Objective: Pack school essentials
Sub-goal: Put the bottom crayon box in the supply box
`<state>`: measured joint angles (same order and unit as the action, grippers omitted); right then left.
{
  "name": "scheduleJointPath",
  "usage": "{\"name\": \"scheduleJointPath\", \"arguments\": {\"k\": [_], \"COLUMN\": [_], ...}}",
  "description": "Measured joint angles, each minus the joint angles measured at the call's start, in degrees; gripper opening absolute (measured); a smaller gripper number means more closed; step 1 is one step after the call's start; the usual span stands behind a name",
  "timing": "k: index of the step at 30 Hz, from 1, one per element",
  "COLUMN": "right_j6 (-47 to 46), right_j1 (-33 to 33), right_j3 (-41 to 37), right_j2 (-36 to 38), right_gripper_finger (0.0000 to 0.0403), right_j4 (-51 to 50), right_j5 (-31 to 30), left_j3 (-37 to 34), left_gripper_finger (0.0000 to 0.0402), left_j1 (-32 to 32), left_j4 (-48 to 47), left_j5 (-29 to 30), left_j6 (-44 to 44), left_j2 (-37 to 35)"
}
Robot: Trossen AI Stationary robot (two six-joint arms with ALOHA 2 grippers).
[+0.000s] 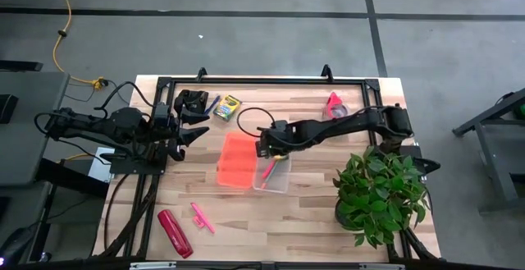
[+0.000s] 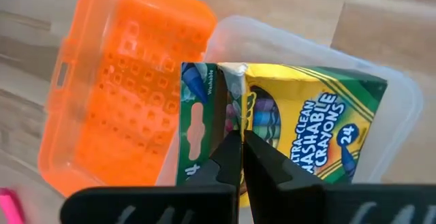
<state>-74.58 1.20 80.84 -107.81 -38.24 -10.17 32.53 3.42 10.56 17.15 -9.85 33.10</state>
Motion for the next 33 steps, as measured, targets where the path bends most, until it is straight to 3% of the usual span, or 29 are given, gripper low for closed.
{"name": "scheduleJointPath", "arguments": {"k": [12,33], "right_j6": [4.0,1.1], "right_j1": [-3.9,-4.2], "right_j3": [0.0,0.0], "right_j2": [0.0,0.0], "right_gripper_finger": [0.0000,0.0005], "right_j4": [-4.1,-3.5], "right_j5": [4.5,4.6], "left_j3": [0.0,0.0], "left_gripper_finger": [0.0168,0.0168], "left_j1": [0.0,0.0], "left_j4": [0.0,0.0], "left_j5": [0.2,0.2], "left_j6": [-0.5,-0.7], "left_j2": [0.0,0.0]}}
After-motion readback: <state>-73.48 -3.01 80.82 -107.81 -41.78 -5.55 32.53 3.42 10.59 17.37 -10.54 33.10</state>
